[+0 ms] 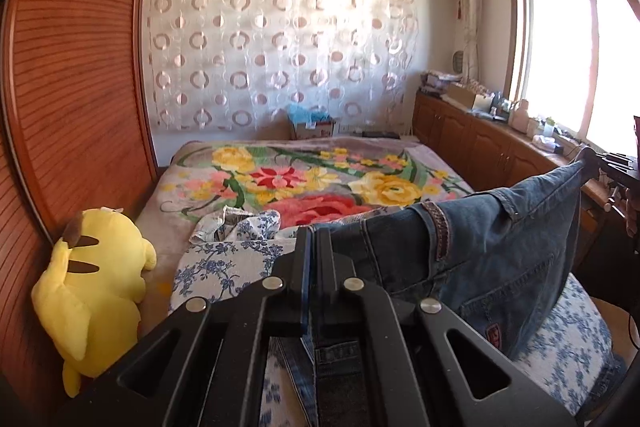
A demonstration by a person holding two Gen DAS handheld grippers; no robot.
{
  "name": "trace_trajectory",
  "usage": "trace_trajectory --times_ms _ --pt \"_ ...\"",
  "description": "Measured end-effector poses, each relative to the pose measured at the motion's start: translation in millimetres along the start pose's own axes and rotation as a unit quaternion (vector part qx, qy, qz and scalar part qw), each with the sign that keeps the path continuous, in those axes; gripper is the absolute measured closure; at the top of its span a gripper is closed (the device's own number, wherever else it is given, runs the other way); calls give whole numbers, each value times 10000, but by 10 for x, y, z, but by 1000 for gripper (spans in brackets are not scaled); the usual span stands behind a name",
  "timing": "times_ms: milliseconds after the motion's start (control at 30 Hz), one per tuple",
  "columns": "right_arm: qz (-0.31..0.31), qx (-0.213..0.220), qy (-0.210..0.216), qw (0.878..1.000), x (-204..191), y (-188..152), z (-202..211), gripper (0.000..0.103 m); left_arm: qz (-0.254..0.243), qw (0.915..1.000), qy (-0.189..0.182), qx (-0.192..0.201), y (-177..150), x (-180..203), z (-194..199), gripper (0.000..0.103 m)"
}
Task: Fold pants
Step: 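Lift the held jeans up with both grippers and flip them over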
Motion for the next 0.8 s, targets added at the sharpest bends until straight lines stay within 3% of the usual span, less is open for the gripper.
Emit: trace_trajectory --times_ms 400,467,800 --pt "-33 -820 172 9965 -38 -236 -1132 98 -42 9971 170 -739 -219 -122 -981 100" --pt "-32 -907 204 9957 2 -112 -1311 98 0 9965 195 -816 -260 -153 -1077 100" --pt "-401 -1146 461 9915 210 8 -1625 96 134 9939 173 -1084 -441 -230 -1326 100"
Point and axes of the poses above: each gripper's, at about its wrist camera, not at the fingertips, and z roughly against the way its jaws point, x to its right, y to its top, the point moved 10 cm from there along -z, roughly the way its jaws point, and after that the axes turned 3 degrees about x, right-handed, at the moved point
